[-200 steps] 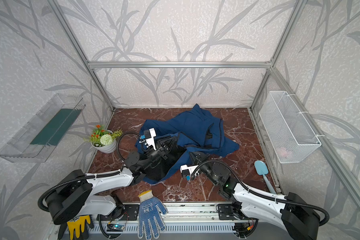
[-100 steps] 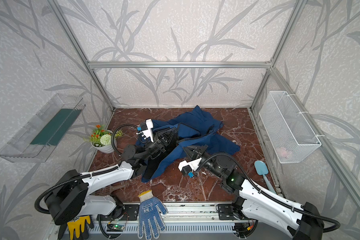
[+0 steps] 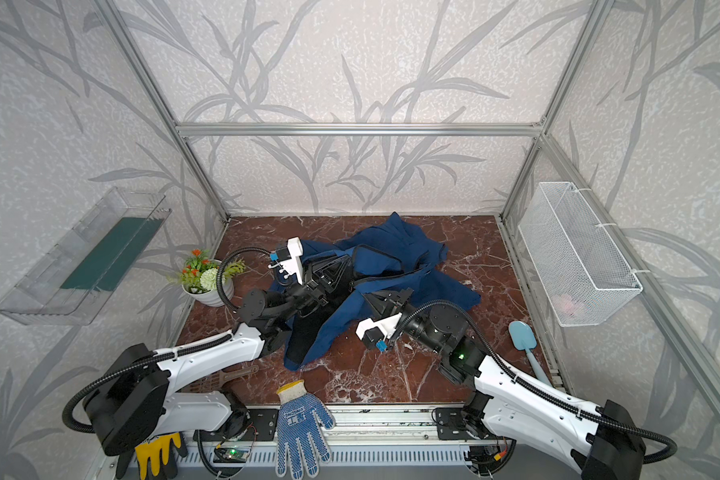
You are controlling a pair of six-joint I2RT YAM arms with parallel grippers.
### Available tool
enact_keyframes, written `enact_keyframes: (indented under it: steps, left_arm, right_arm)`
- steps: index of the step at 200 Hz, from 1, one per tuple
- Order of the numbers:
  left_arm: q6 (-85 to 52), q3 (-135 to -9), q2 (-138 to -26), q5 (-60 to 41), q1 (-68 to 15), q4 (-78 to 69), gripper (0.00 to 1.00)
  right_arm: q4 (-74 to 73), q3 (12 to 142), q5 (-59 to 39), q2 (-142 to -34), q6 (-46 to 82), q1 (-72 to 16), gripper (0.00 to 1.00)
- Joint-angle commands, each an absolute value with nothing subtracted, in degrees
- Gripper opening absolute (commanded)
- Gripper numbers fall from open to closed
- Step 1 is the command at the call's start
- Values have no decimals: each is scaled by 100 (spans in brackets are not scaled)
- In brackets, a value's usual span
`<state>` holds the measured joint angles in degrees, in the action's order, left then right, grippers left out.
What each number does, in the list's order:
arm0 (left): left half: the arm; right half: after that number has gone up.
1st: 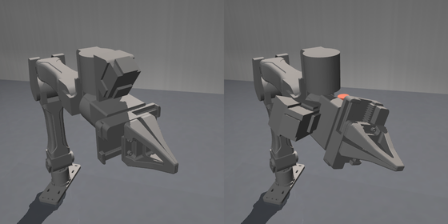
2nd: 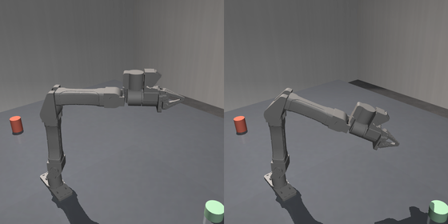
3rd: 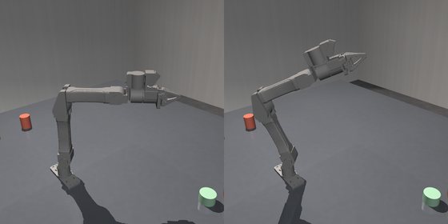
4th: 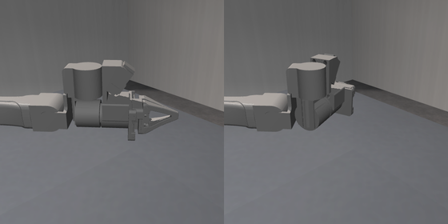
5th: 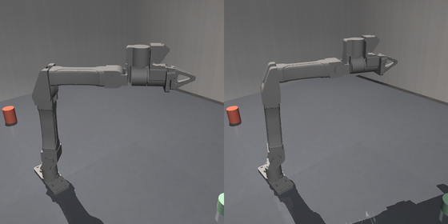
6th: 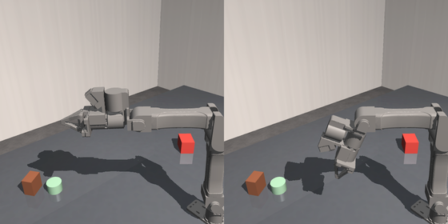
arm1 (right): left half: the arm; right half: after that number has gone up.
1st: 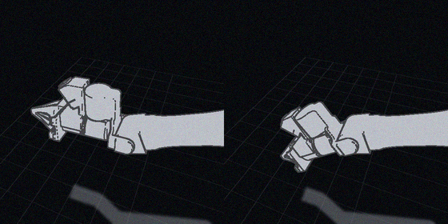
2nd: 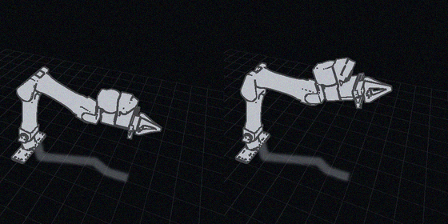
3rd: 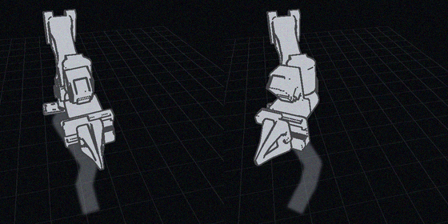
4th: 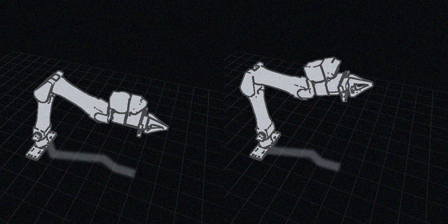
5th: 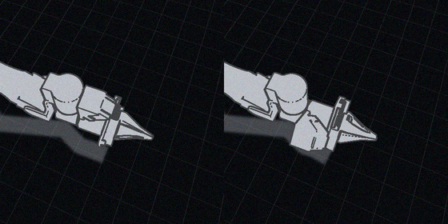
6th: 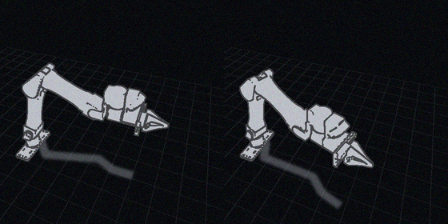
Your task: Zip up the jacket
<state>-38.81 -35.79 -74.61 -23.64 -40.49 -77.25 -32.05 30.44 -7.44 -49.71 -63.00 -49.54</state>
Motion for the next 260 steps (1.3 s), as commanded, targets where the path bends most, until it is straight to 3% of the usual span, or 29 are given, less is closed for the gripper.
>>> enact_keyframes:
  steps: [1, 260]
  left_arm:
    - [-3861, -3529, -7319, -2419, -4036, -8086, 0]
    - [-4069, -3408, -7243, -2684, -4047, -8086, 0]
  right_arm:
    - [-3719, 3088, -724, -4799, -6182, -4941, 0]
    - [-3747, 3397, -914, -4968, -6047, -4834, 0]
